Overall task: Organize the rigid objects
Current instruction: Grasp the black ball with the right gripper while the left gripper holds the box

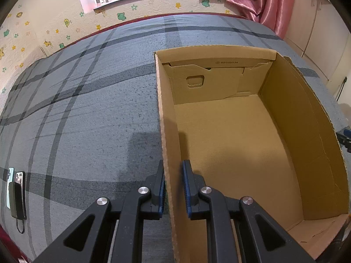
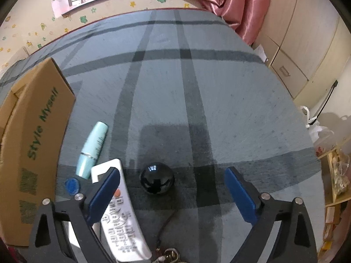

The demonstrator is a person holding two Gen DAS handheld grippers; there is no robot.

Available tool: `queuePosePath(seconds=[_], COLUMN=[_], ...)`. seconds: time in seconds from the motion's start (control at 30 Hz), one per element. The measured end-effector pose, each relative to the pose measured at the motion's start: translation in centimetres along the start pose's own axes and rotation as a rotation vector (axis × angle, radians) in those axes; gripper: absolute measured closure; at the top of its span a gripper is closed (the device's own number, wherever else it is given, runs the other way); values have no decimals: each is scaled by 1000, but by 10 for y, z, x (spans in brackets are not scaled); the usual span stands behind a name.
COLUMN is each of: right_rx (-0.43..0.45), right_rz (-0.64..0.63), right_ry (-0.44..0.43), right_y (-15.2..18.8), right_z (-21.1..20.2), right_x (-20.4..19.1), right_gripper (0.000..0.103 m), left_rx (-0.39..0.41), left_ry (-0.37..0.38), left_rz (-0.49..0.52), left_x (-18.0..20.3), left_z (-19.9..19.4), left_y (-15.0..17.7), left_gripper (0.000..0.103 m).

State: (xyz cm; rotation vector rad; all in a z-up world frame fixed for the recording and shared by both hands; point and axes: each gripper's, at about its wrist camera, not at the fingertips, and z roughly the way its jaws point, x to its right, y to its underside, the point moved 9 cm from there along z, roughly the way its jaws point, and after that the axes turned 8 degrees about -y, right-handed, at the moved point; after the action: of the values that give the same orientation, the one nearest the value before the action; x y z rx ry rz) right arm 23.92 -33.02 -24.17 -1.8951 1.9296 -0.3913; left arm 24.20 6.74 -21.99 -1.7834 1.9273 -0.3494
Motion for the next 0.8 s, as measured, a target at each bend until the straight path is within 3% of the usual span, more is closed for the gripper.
queuePosePath(seconds=[0.17,0.23,0.27,0.8], right_rx=[-44,-56,-55,-50], right_rz=[12,22,25,19], right_ry=[-22,-52,-72,-59], right_y=[7,9,10,6], right_z=[19,23,24,13], right_x=[1,0,-1,-8], right_gripper=[26,43,64,63], left_rx=[-2,-2,-2,2], left_ry=[-2,-1,-2,-13], left_rz=[2,0,1,8], left_x=[0,0,0,2], left_z=[0,0,0,0], left_y=[0,0,0,0], left_gripper=[88,88,88,88])
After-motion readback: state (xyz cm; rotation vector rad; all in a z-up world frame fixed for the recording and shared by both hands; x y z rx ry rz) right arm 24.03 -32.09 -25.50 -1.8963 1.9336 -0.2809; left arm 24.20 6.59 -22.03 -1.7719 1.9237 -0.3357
